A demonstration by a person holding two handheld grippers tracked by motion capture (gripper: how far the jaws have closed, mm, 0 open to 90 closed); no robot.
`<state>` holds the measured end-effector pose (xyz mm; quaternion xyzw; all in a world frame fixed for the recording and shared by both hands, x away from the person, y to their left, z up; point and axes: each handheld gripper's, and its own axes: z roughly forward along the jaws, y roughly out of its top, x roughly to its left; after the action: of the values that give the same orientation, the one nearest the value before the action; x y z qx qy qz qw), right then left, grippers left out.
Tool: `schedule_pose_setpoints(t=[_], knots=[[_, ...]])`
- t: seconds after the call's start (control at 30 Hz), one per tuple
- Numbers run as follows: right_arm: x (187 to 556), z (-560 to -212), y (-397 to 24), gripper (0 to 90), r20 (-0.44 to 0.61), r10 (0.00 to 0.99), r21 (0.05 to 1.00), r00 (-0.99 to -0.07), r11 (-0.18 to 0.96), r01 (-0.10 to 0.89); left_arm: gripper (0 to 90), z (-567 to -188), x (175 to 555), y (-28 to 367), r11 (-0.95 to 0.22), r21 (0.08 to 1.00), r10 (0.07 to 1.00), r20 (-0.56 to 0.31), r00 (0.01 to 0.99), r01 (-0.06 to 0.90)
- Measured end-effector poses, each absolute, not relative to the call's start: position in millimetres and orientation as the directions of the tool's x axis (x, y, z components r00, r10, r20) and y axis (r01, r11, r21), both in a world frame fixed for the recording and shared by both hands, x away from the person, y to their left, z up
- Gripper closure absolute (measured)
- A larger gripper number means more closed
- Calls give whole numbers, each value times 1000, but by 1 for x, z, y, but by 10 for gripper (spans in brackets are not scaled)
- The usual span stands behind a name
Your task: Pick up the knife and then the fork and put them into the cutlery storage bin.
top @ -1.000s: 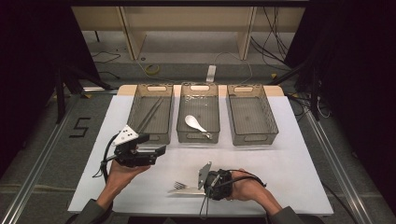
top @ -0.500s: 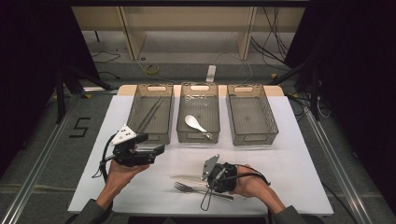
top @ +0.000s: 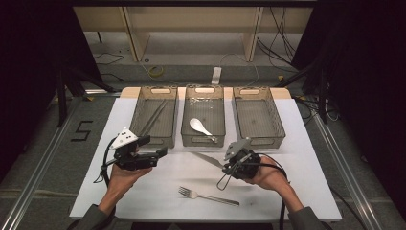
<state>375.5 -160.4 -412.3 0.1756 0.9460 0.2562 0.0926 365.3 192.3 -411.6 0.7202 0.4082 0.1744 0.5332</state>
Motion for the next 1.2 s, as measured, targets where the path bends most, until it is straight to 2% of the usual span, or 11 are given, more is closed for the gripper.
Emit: schedule_pose_setpoints(t=[0.3,0.5,1.2], knots=[[405,-389,-189,810,-78,514,594,-854,712,374,163,-412,366,192,-95,910,775,-186,604,403],[423,-373,-195,811,-87,560,621,-824,677,395,163,-412,365,193,-94,910,776,-186,603,403],[460,-347,-200,810,-109,621,637,-776,643,425,163,-412,366,193,-96,909,778,-185,600,405]])
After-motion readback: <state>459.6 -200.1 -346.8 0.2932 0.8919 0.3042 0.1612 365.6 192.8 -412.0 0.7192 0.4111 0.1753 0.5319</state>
